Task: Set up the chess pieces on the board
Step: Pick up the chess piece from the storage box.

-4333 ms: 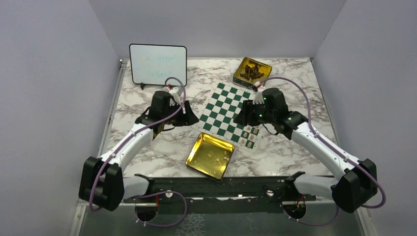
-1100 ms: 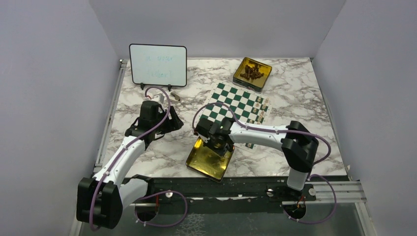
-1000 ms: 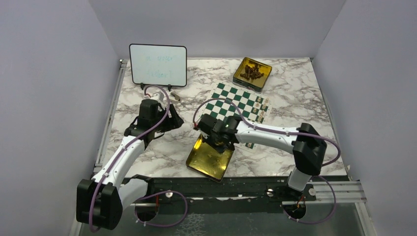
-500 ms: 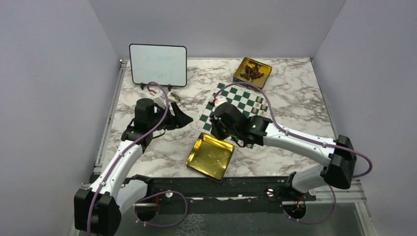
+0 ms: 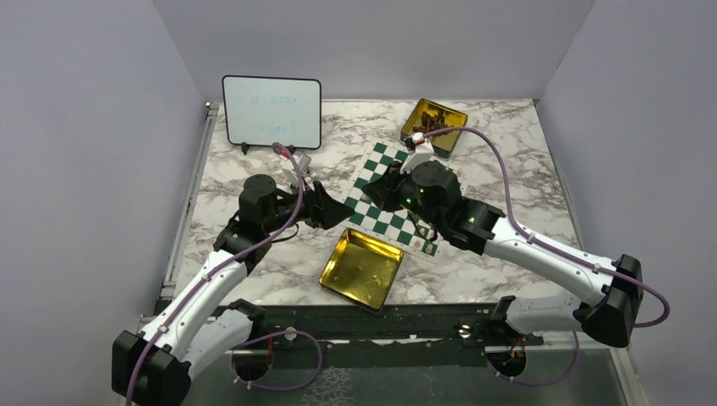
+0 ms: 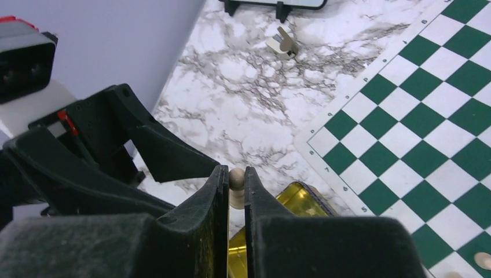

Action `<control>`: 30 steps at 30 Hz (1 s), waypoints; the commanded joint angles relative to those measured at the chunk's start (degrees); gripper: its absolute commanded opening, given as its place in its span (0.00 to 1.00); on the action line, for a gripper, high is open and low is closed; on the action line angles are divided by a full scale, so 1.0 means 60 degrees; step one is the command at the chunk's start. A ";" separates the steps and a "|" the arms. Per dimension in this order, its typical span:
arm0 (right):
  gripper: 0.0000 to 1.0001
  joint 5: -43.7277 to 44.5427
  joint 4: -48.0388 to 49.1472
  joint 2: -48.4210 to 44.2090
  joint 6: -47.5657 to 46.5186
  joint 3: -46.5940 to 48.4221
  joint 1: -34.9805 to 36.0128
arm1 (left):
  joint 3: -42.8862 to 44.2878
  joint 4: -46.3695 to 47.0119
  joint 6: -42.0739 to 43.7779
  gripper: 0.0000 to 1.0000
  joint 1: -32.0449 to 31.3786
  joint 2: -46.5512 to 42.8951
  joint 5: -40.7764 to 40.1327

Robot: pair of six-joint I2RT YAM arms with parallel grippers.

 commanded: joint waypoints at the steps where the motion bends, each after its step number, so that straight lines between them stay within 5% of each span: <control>1: 0.03 0.0371 0.1430 -0.0525 0.1067 -0.0540 -0.0002 | 0.0322 0.0995 0.0817 0.66 -0.0823 -0.0259 -0.1015; 30: 0.01 0.0026 0.4360 -0.1228 0.2980 -0.2474 -0.0016 | -0.0013 0.2219 0.1913 0.73 -0.1472 0.0179 -0.1804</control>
